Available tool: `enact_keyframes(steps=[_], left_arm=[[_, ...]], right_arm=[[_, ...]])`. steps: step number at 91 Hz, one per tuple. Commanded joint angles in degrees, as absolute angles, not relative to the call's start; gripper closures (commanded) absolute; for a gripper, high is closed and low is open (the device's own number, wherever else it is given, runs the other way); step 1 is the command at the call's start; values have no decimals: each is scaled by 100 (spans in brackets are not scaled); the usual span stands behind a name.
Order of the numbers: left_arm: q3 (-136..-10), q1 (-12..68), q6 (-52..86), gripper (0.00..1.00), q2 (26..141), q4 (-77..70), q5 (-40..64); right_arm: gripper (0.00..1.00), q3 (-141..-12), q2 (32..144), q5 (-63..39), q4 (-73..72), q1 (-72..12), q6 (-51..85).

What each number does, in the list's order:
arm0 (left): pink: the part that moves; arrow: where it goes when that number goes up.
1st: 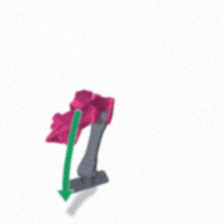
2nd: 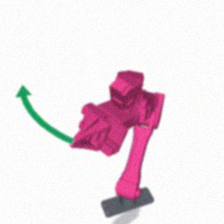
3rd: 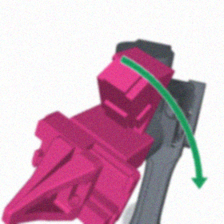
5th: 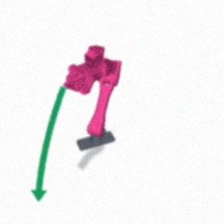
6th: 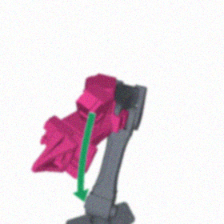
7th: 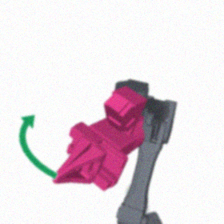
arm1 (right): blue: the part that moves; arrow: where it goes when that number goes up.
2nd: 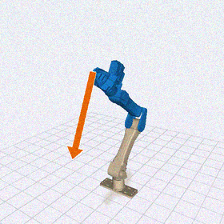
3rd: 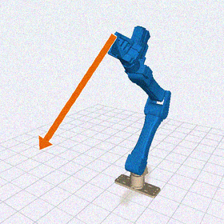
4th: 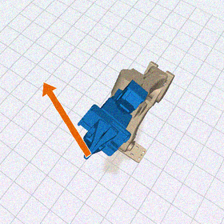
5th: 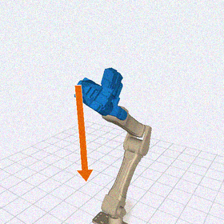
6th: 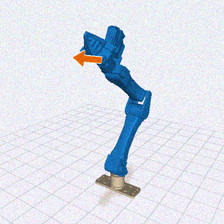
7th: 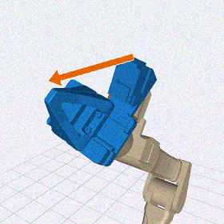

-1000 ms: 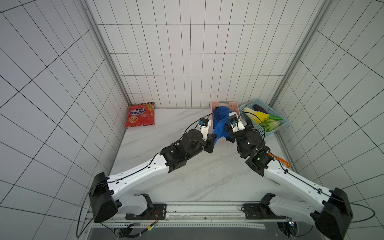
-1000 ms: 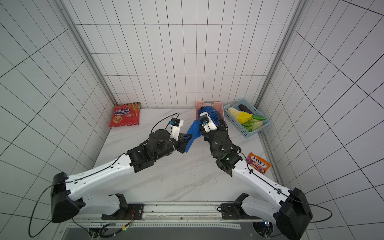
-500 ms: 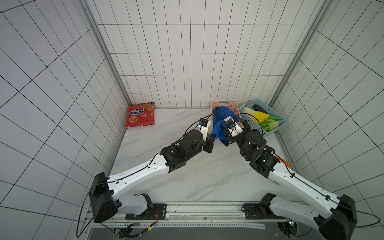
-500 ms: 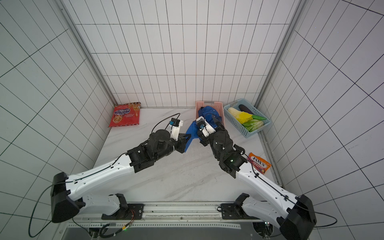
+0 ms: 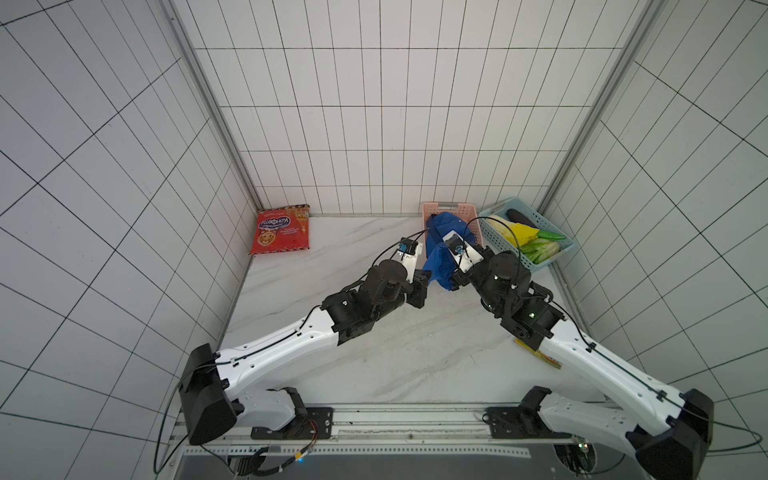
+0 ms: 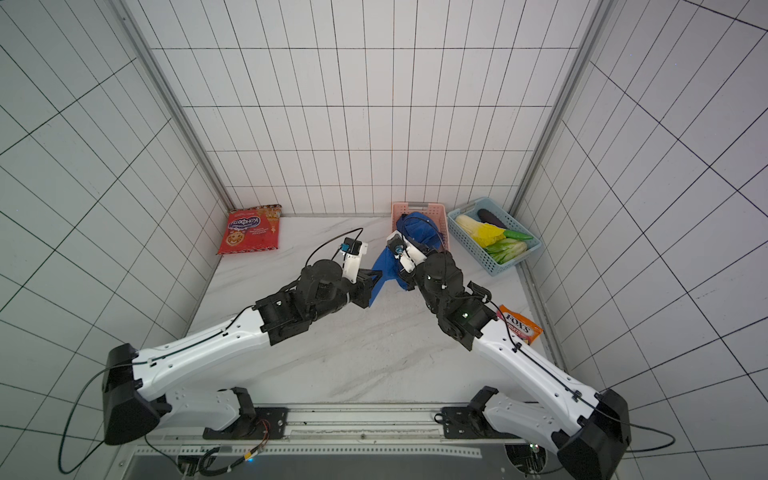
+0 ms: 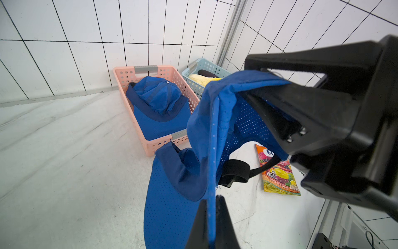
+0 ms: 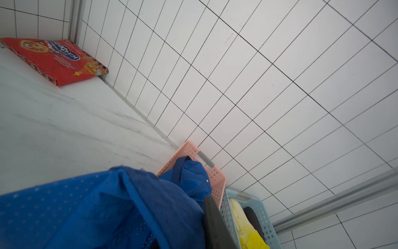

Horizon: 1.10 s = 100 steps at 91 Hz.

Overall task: Turn the baseball cap inside out
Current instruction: Turn over the baseball cap.

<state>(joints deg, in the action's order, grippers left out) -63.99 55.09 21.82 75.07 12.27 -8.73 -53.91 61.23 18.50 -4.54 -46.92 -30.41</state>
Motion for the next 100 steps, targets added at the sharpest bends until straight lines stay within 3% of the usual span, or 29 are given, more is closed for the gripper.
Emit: enact_keyframes(steps=[1,11,22,51,80,100], left_arm=[[-6412,5530,2018,100,7425,1276,-1043],[-6343,5497,1799,100,7259,1344,-1387],[-6203,5180,1849,100,7018,1414,-1414],[-5453,4045,1607,100,6225,626,686],[-5265,3753,1784,100,6293,-46,2418],[-5339,3753,2385,100,6696,-532,3062]], right_arm=[[98,-5673,6171,1418,53,-4729,-2838],[100,-5853,6141,676,605,-4661,-2594],[100,-6260,6184,-917,1464,-4238,-1947],[100,-7324,7153,-4933,3057,-3226,-613],[100,-7516,7739,-6701,3284,-3258,101],[100,-7699,8156,-7088,3453,-3512,174]])
